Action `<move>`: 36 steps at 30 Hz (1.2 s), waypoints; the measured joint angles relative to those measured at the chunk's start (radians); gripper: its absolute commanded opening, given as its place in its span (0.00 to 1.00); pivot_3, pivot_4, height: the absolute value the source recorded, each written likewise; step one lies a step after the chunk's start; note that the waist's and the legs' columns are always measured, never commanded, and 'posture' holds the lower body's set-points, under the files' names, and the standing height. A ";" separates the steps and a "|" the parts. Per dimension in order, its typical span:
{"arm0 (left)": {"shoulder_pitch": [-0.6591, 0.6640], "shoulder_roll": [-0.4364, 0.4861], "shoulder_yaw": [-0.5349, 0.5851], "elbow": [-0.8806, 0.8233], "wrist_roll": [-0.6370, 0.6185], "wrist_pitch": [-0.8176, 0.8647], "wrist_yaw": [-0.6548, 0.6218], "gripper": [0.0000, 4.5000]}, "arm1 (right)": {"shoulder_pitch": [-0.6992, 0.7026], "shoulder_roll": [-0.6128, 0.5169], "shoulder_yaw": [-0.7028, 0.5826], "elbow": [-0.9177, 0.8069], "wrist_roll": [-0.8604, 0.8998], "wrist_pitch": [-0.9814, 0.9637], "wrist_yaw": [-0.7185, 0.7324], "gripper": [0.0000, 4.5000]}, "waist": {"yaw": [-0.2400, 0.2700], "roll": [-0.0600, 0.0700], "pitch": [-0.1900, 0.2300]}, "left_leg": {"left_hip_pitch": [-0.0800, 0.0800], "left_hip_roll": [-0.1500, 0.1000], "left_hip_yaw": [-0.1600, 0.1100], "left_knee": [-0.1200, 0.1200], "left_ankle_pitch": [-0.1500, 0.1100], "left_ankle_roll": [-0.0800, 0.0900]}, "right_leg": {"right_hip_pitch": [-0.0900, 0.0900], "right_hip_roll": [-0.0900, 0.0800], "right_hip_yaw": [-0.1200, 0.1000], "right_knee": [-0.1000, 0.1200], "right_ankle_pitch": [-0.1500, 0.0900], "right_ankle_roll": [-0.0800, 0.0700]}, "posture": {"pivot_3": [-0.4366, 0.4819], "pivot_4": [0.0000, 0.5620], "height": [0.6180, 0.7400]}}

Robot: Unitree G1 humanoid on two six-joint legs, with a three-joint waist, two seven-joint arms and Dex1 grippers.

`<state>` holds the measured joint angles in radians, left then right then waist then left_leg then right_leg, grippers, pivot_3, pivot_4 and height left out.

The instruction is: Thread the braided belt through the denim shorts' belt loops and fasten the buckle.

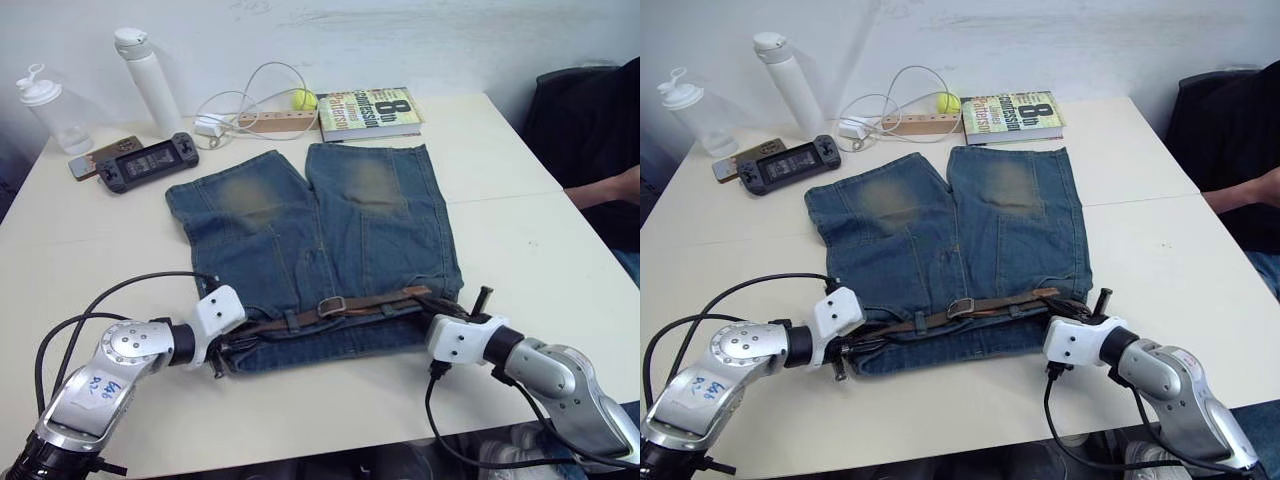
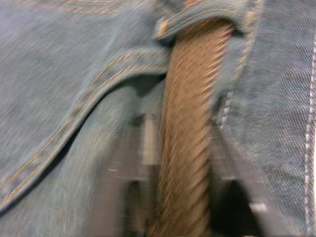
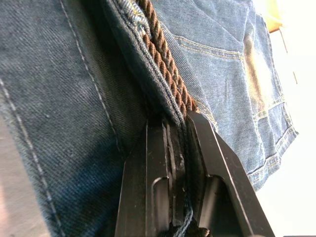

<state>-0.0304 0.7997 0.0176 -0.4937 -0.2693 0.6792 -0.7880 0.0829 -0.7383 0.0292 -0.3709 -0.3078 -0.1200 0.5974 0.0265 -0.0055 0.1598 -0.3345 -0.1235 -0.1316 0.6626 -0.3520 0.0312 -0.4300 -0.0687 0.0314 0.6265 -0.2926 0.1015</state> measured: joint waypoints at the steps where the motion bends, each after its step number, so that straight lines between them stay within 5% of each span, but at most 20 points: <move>1: -0.002 0.006 0.016 0.000 -0.012 -0.015 -0.018 0.75 | -0.004 0.000 0.000 0.000 0.005 0.002 0.004 0.00 | 0.000 0.000 0.000 | 0.000 0.000 0.000 0.000 0.000 0.000 | 0.000 0.000 0.000 0.000 0.000 0.000 | 0.48 0.27 1.00; 4: -0.010 0.032 0.058 -0.002 -0.066 -0.063 -0.092 0.98 | -0.016 0.000 0.002 -0.001 0.020 0.011 0.019 0.00 | 0.000 0.000 0.000 | 0.000 0.000 0.000 0.000 0.000 0.000 | 0.000 0.000 0.000 0.000 0.000 0.000 | 0.48 0.27 1.00; 18: -0.099 0.043 -0.076 0.054 0.060 -0.156 -0.066 0.98 | -0.017 0.007 0.005 -0.019 0.025 0.039 0.031 0.00 | -0.001 0.000 0.000 | 0.000 0.001 0.002 0.000 -0.001 0.000 | -0.001 0.000 0.000 0.000 0.000 0.000 | 0.48 0.27 1.00; 36: -0.111 0.040 -0.023 0.100 0.021 -0.166 -0.079 0.98 | -0.013 0.009 0.005 -0.021 0.025 0.040 0.031 0.00 | 0.000 0.000 0.000 | 0.000 0.001 0.002 0.000 -0.001 0.001 | -0.001 0.000 0.001 0.000 0.000 0.000 | 0.48 0.27 1.00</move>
<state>-0.1414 0.8402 -0.0053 -0.3935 -0.2482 0.5130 -0.8669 0.0701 -0.7290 0.0339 -0.3915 -0.2831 -0.0797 0.6281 0.0260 -0.0055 0.1599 -0.3349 -0.1226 -0.1295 0.6626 -0.3531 0.0318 -0.4311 -0.0683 0.0320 0.6263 -0.2926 0.1015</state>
